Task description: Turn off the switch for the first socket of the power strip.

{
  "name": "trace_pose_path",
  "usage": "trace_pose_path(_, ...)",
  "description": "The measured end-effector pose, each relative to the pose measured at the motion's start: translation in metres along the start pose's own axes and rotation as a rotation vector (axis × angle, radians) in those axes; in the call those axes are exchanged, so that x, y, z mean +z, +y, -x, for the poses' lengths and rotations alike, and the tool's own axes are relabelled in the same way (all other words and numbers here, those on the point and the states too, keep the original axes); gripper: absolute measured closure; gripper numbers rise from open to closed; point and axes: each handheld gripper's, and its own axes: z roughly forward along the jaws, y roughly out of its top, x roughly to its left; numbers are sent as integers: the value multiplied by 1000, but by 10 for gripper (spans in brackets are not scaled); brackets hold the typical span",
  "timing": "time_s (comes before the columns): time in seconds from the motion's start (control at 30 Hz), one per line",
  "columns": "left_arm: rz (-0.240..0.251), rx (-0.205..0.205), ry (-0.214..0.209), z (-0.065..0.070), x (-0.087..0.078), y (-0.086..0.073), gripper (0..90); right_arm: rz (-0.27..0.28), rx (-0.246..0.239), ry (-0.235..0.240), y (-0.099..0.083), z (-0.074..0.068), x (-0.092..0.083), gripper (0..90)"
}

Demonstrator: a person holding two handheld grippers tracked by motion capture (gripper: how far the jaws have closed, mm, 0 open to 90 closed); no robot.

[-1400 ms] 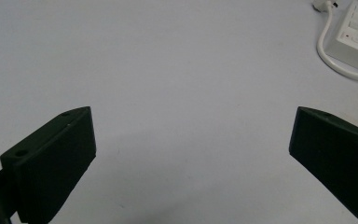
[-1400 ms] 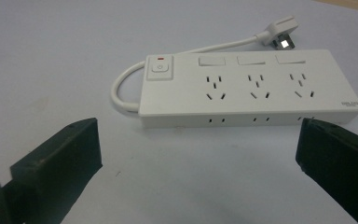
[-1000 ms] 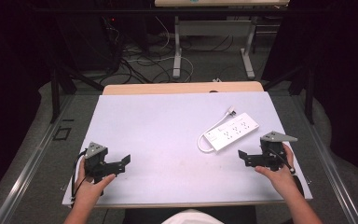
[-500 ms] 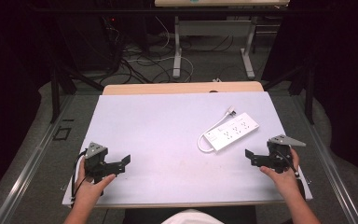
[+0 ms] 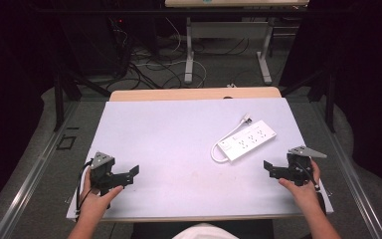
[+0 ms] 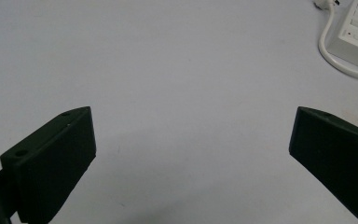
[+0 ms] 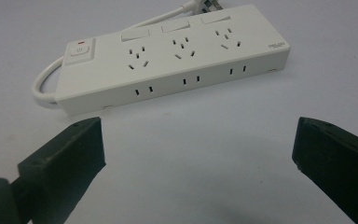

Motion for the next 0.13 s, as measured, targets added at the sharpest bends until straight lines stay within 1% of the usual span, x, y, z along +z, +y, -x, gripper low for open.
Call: trace_pose_path(0.13,-3,9,-2,0,1,0,3,5,1,-2,0,-1,-1,17)
